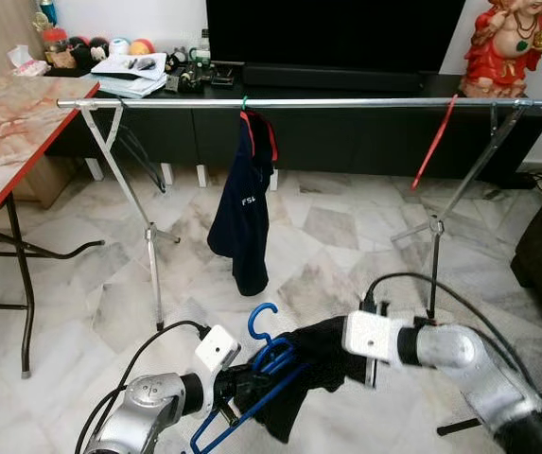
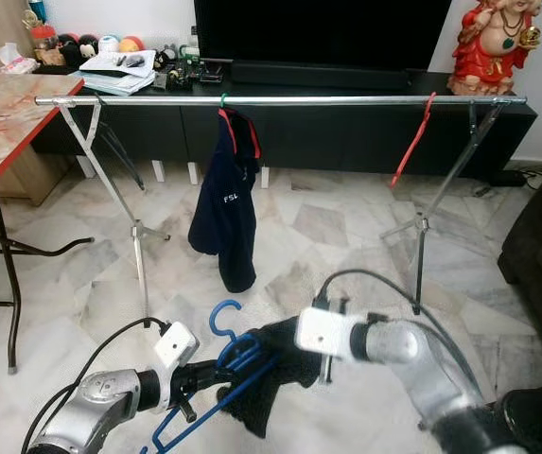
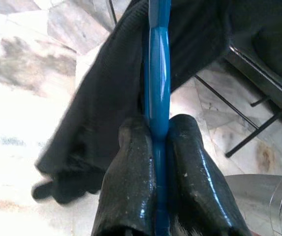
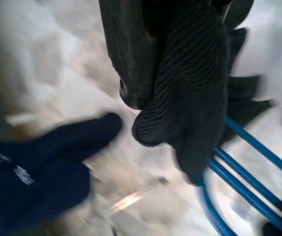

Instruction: Hang hanger

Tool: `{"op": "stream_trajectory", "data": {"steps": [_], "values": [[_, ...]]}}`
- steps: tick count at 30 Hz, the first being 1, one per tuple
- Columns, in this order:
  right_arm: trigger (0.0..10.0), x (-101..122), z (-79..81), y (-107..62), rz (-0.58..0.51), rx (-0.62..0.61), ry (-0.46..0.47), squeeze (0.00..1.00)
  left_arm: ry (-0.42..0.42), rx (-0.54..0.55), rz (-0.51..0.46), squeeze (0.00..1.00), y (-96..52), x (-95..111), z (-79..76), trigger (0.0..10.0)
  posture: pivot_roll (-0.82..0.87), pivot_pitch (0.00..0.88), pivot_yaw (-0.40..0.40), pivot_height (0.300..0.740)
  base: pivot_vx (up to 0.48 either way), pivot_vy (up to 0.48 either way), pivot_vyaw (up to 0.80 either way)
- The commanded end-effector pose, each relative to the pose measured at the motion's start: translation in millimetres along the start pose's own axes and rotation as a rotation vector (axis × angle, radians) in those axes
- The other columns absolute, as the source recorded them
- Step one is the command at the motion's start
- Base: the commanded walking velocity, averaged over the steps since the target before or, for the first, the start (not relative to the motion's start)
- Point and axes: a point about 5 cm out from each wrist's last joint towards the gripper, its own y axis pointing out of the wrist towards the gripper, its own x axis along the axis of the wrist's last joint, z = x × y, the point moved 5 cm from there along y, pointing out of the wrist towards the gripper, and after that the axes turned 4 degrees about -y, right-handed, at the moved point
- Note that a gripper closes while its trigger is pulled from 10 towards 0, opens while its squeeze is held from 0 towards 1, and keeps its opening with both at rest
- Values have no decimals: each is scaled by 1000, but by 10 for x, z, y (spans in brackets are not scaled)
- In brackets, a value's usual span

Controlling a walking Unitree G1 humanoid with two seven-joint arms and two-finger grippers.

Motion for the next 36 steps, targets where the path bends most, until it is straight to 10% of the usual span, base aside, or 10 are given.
{"op": "stream_trajectory", "data": {"steps": [1,13,31,34,35,36], "values": [[10000,-18,-68,-2,15,-42,-17,0,4,8,-29,0,-11,62,26,10000,-43,91,-22,740,0,0,0],[10000,454,165,21,-269,95,120,0,1,-3,-31,0,-11,56,7,10000,-42,91,-24,740,0,0,0],[10000,504,107,14,-278,119,125,0,46,-63,-69,0,25,228,-94,10000,-42,85,-28,740,0,0,0],[10000,495,95,11,-275,115,130,333,47,-64,-70,0,36,231,-103,10000,-46,83,-27,740,0,0,0],[10000,487,85,9,-272,109,134,729,46,-65,-71,0,40,229,-108,10000,-47,82,-28,740,0,0,0],[10000,483,79,9,-270,105,137,761,45,-66,-71,0,42,226,-112,10000,-48,81,-28,740,0,0,0]]}}
